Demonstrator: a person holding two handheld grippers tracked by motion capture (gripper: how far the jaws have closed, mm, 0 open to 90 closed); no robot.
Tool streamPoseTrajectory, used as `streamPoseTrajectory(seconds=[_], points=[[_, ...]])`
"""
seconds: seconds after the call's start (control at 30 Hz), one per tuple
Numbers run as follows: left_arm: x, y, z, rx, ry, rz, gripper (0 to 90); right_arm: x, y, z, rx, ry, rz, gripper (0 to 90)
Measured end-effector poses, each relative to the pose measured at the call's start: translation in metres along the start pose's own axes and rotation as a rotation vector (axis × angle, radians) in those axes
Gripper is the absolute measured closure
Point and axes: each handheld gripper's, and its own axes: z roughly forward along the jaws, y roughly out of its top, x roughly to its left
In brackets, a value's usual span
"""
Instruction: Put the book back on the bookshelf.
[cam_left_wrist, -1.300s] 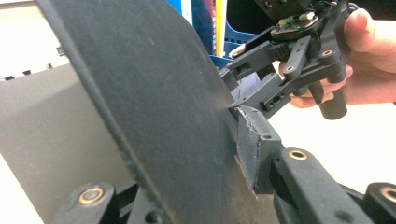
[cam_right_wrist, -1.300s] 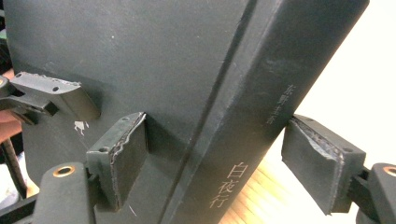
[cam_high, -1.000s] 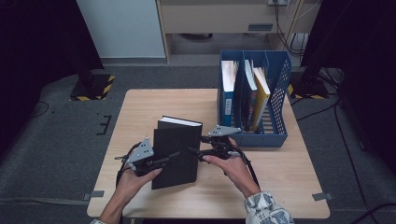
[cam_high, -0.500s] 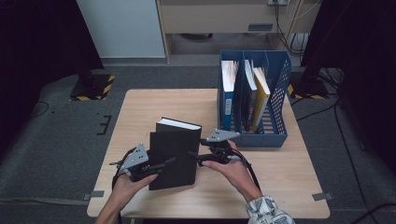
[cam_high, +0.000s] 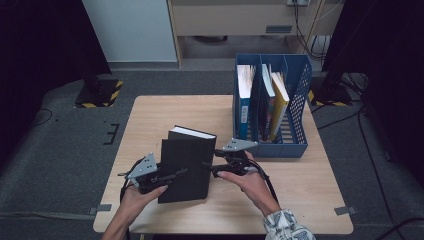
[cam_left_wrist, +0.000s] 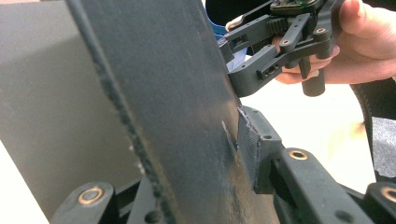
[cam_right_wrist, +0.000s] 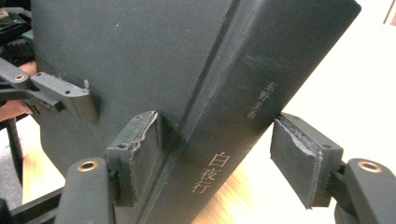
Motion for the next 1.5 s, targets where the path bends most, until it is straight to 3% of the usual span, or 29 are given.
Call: streamPoseTrajectory(seconds=[0.23, 0.77, 1.03, 1.5], points=[[0.001, -0.001, 0.000, -0.004, -0.008, 0.021, 72.3, -0.002, 0.003, 0.002, -0.008, 0.005, 0.015, 34.6], [0.016, -0.004, 0.013, -0.015, -0.034, -0.016, 71.5, -0.003, 0.018, -0.005, -0.038, -0.008, -0.008, 38.1], [0.014, -0.008, 0.010, -0.015, -0.030, -0.004, 68.3, 0.003, 0.020, -0.008, -0.035, 0.002, -0.058, 39.4], [0.007, -0.012, 0.005, 0.008, -0.006, 0.011, 63.7, 0.010, 0.018, -0.013, -0.035, 0.012, -0.094, 40.8]])
